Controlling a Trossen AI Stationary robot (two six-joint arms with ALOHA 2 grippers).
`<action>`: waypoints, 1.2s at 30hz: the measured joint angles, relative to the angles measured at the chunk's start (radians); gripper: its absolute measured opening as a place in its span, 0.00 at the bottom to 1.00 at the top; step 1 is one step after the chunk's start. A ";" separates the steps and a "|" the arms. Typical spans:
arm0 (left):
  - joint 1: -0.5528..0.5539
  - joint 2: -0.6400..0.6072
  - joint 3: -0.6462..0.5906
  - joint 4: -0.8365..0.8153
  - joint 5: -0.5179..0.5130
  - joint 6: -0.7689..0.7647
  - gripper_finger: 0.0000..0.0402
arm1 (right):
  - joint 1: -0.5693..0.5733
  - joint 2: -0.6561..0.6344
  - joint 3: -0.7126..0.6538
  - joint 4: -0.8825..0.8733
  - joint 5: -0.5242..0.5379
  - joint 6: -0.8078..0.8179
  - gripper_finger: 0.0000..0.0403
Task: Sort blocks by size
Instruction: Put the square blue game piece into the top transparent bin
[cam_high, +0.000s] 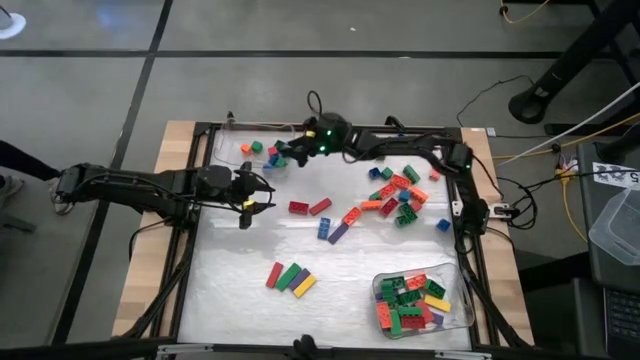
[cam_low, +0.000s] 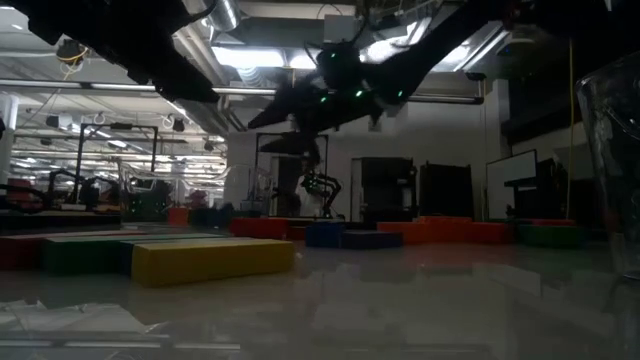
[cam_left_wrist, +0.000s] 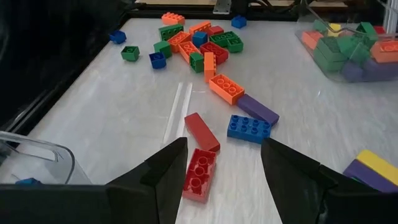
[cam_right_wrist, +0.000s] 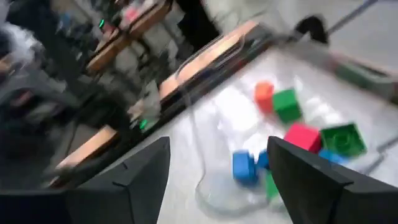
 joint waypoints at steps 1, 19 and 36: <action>0.000 0.000 0.000 0.001 0.000 0.000 0.48 | -0.010 -0.023 0.001 -0.060 -0.038 -0.001 0.65; 0.000 0.000 0.000 0.003 0.000 0.029 0.48 | -0.024 -0.205 -0.003 -1.193 0.368 0.101 0.65; 0.000 0.000 -0.001 0.003 0.000 0.025 0.48 | -0.024 -0.193 -0.067 -1.333 0.475 0.162 0.65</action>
